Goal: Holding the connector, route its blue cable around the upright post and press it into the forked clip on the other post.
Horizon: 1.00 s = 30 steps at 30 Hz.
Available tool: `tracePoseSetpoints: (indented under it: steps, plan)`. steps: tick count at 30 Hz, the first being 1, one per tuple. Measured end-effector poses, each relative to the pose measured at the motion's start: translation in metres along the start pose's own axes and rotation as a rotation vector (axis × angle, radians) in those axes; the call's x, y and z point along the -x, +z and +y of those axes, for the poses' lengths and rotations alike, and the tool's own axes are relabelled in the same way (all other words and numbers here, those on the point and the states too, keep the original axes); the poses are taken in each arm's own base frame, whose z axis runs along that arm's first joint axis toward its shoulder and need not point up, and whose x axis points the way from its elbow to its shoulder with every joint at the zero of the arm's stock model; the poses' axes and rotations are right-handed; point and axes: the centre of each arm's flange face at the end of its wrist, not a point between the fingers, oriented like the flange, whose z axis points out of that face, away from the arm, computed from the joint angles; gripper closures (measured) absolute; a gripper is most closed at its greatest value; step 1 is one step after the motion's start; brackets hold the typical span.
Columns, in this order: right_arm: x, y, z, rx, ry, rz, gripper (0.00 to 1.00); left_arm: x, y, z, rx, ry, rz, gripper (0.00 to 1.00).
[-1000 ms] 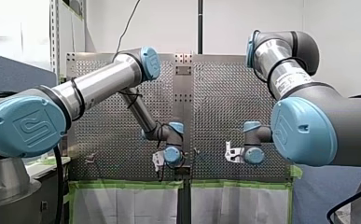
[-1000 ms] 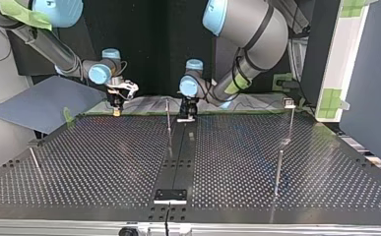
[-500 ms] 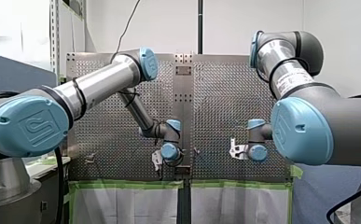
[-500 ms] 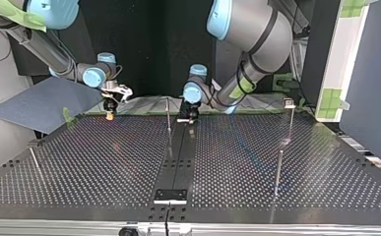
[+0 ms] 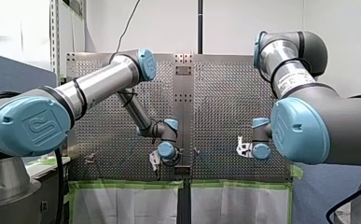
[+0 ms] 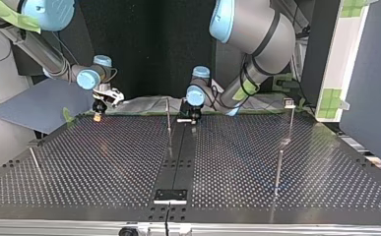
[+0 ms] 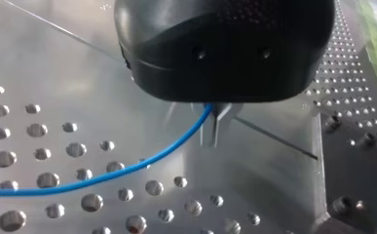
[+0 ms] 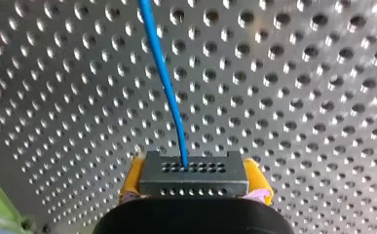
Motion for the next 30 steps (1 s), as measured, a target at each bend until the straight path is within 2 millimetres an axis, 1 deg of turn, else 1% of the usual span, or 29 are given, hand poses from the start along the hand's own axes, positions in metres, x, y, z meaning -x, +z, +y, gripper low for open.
tracePoseSetpoints:
  steps: [2, 3, 4, 5, 6, 7, 8, 9, 10, 11, 12, 13, 14, 15, 16, 17, 23, 30]
  plan:
    - [0.0, 0.001, 0.002, 0.018, 0.0, -0.002, 0.98, 0.0, 0.0, 0.001, 0.001, 0.0, 0.0, 0.96]
    - [0.0, 0.001, 0.003, 0.025, 0.0, -0.002, 0.98, 0.001, 0.001, 0.001, 0.001, -0.001, 0.0, 0.93]
    - [-0.001, 0.001, 0.004, 0.031, 0.0, -0.002, 0.98, 0.001, 0.001, 0.002, 0.002, 0.0, 0.0, 0.93]
    - [-0.001, 0.001, 0.004, 0.033, 0.0, -0.002, 0.98, 0.001, 0.001, 0.002, 0.003, 0.002, 0.0, 0.89]
    - [0.0, 0.001, 0.004, 0.034, 0.0, -0.002, 0.98, 0.001, 0.001, 0.002, 0.004, 0.005, 0.001, 0.8]
    - [0.0, 0.001, 0.004, 0.034, 0.0, -0.003, 0.98, 0.001, 0.0, 0.002, 0.005, 0.011, 0.003, 0.8]
    - [0.0, 0.001, 0.004, 0.033, -0.001, -0.004, 0.98, 0.0, 0.0, 0.002, 0.007, 0.018, 0.004, 0.71]
    - [0.0, 0.001, 0.004, 0.032, -0.001, -0.004, 0.98, 0.0, -0.001, 0.002, 0.01, 0.026, 0.007, 0.56]
    - [0.0, 0.001, 0.004, 0.03, -0.001, -0.005, 0.98, -0.001, -0.003, 0.001, 0.015, 0.037, 0.011, 0.56]
    - [0.0, 0.001, 0.004, 0.028, -0.001, -0.005, 0.98, -0.002, -0.004, 0.001, 0.02, 0.046, 0.014, 0.42]
    - [0.0, 0.001, 0.004, 0.027, -0.001, -0.005, 0.98, -0.003, -0.005, 0.001, 0.025, 0.055, 0.017, 0.31]
    - [0.0, 0.0, 0.003, 0.024, -0.001, -0.005, 0.98, -0.004, -0.007, 0.0, 0.031, 0.067, 0.023, 0.31]
    - [0.0, 0.0, 0.003, 0.021, -0.001, -0.005, 0.98, -0.005, -0.008, -0.001, 0.032, 0.077, 0.029, 0.2]
    - [0.0, 0.0, 0.002, 0.018, -0.001, -0.006, 0.98, -0.006, -0.01, -0.002, 0.032, 0.086, 0.036, 0.05]
    - [0.0, 0.0, 0.0, 0.012, -0.001, -0.006, 0.98, -0.008, -0.013, -0.004, 0.029, 0.1, 0.047, 0.05]
    - [0.0, 0.0, -0.001, 0.008, -0.001, -0.006, 0.98, -0.008, -0.015, -0.006, 0.024, 0.109, 0.054, 0.0]
    - [0.001, -0.001, -0.004, -0.005, -0.001, -0.007, 0.98, -0.005, -0.029, -0.017, -0.032, 0.158, 0.063, 0.0]
    - [0.002, -0.003, -0.006, -0.009, -0.001, -0.016, 0.98, 0.009, -0.044, -0.032, -0.109, 0.201, 0.036, 0.0]
